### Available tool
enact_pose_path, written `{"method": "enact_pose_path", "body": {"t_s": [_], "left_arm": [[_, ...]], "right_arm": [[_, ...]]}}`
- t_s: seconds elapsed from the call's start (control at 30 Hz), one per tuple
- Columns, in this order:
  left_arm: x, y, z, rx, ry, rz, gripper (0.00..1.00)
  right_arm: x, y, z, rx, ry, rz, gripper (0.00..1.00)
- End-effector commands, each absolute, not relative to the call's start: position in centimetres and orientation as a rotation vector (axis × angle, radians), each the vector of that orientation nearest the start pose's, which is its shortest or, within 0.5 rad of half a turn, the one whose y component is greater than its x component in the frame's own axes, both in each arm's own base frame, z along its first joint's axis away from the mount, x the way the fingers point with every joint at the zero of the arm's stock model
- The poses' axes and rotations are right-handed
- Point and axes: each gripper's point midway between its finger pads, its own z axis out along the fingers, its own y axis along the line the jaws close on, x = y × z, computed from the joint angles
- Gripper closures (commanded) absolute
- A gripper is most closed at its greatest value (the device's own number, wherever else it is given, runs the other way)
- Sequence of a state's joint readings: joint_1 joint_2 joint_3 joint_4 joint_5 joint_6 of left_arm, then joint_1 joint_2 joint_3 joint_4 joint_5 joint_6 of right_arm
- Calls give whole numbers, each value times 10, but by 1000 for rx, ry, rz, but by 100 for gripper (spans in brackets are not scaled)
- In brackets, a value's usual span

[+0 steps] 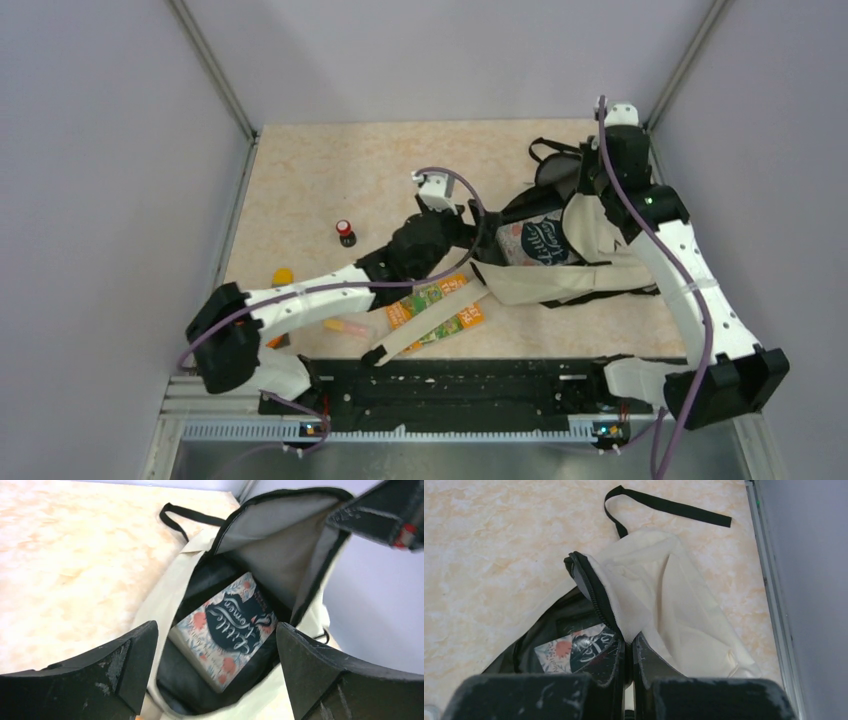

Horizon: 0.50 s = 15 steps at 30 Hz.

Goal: Pack the student bag
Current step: Place the book in the student bag.

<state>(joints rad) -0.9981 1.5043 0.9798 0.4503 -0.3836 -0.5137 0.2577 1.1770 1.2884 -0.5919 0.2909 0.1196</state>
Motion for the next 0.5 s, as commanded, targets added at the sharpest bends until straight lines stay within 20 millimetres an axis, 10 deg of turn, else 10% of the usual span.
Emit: {"method": "enact_pose_path", "body": {"t_s": [0.0, 0.3, 0.47], "left_arm": [[270, -333, 213, 299, 1883, -656, 7], [165, -263, 127, 494, 2217, -756, 7], [145, -235, 97, 438, 2247, -772, 7]], "right_arm": [[381, 27, 338, 100, 1917, -138, 100], [398, 9, 333, 153, 1942, -207, 100], [399, 4, 332, 156, 1948, -226, 100]]}}
